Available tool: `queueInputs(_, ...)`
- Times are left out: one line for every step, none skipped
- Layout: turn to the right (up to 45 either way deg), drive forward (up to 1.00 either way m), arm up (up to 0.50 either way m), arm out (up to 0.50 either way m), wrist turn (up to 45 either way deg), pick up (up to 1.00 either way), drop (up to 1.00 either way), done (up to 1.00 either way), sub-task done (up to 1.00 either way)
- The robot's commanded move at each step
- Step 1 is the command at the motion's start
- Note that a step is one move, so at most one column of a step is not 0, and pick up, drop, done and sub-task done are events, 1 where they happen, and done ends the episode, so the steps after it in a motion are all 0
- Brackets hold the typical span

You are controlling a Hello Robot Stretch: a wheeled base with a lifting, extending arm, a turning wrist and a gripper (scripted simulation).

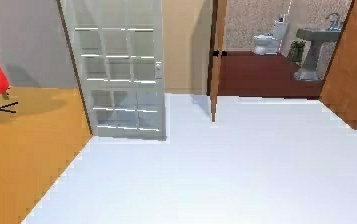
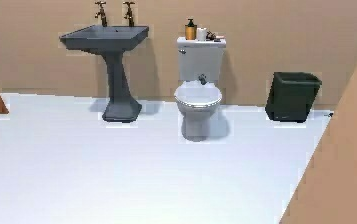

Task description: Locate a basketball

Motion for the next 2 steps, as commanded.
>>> queueInputs(45.0, 0.00, 0.00, 0.00, 0.0, 0.00, 0.00, 0.00, 0.00)
queueInputs(21.0, 0.00, 0.00, 0.00, 0.0, 0.00, 0.00, 0.00, 0.00)
